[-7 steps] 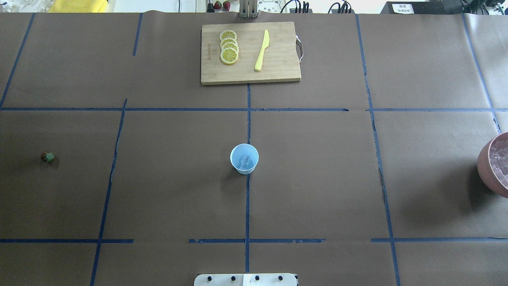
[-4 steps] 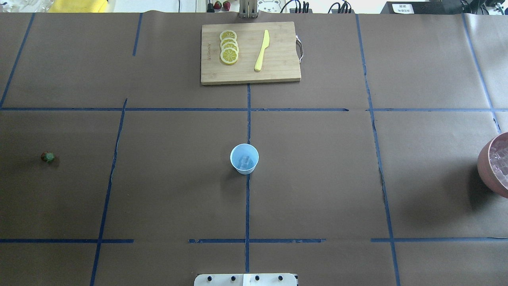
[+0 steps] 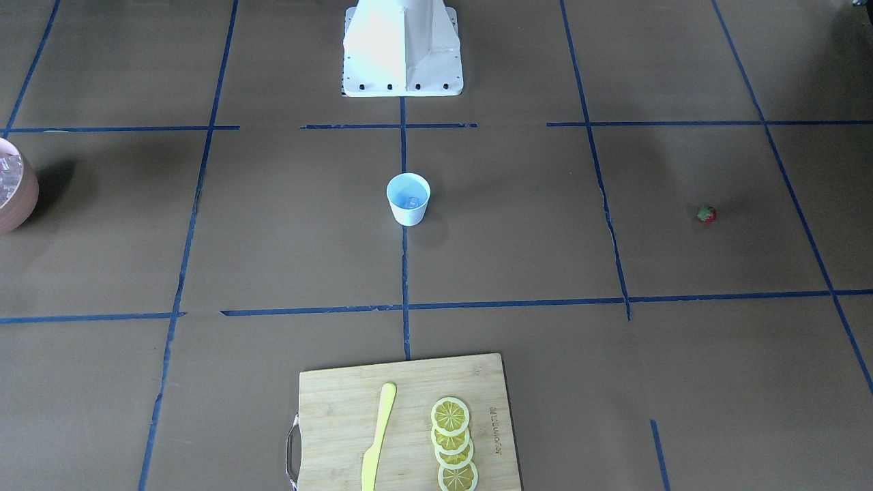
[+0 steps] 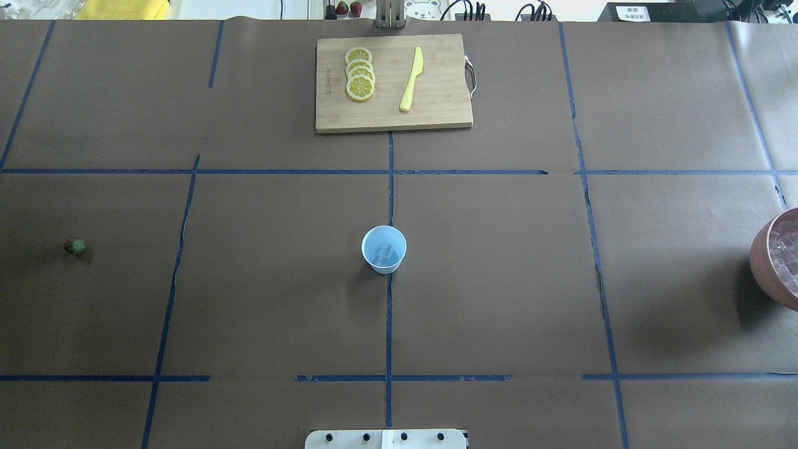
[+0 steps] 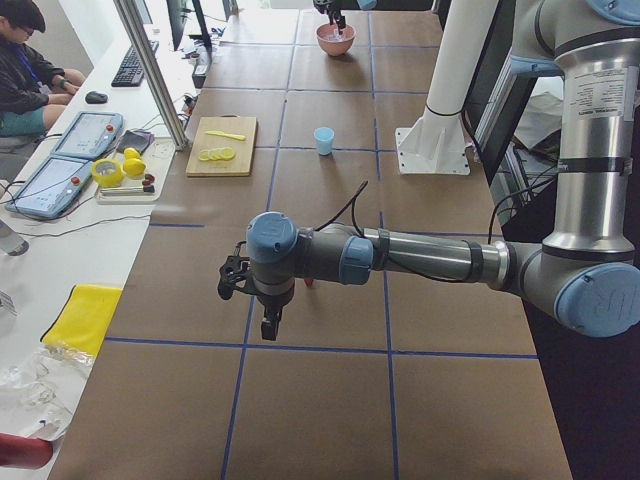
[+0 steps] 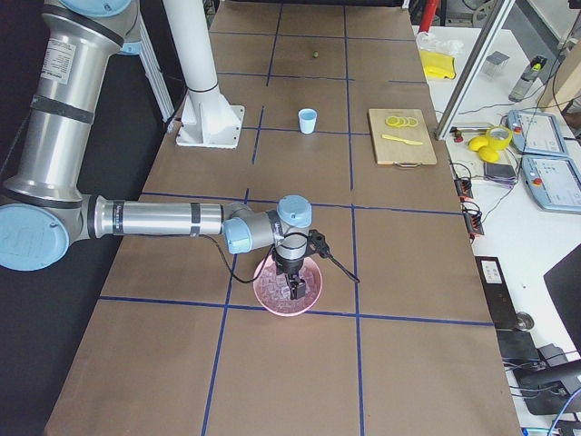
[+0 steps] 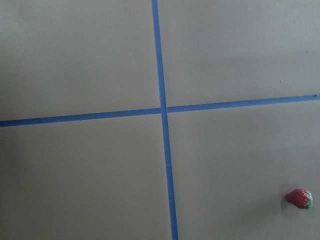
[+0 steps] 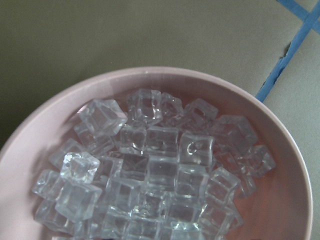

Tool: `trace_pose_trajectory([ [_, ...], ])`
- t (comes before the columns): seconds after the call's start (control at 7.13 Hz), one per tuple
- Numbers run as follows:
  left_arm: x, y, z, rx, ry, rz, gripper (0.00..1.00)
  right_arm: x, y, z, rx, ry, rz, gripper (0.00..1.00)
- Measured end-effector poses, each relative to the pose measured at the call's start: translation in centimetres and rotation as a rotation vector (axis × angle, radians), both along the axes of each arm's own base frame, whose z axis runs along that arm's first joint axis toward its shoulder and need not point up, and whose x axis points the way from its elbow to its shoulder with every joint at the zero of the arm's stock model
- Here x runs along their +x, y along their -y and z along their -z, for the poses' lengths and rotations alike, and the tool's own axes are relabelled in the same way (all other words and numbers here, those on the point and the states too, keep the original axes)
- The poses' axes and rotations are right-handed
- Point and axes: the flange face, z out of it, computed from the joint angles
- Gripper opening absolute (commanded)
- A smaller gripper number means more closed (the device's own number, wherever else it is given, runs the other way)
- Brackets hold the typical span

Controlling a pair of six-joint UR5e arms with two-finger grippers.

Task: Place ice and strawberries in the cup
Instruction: 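Lower the right gripper into the ice bowl to grasp a cube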

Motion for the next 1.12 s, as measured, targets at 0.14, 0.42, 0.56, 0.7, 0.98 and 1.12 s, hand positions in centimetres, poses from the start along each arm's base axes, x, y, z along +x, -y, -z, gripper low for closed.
trace_pose_trajectory([
  [0.14,0.0,-0.02,0.1,0.002,0.0,0.0,1.0,-0.03,-0.04,-0.39,-0.004,-0.003,0.005,0.82],
  [0.42,0.02,-0.05,0.23,0.004,0.0,0.0,1.0,0.03,-0.06,-0.85,-0.007,-0.016,0.007,0.64],
  [0.56,0.02,-0.06,0.25,0.004,0.0,0.0,1.0,0.03,-0.08,-1.06,-0.008,-0.022,0.008,0.55],
  [0.7,0.03,-0.06,0.26,0.005,0.0,-0.001,1.0,0.01,-0.09,-1.15,-0.008,-0.025,0.009,0.51],
  [0.98,0.03,-0.06,0.26,0.005,0.0,-0.001,1.0,-0.21,0.06,-1.07,-0.006,-0.025,0.013,0.5],
  [1.12,0.03,-0.06,0.26,0.005,0.0,-0.001,1.0,-0.43,0.26,-0.92,-0.004,-0.024,0.015,0.5],
])
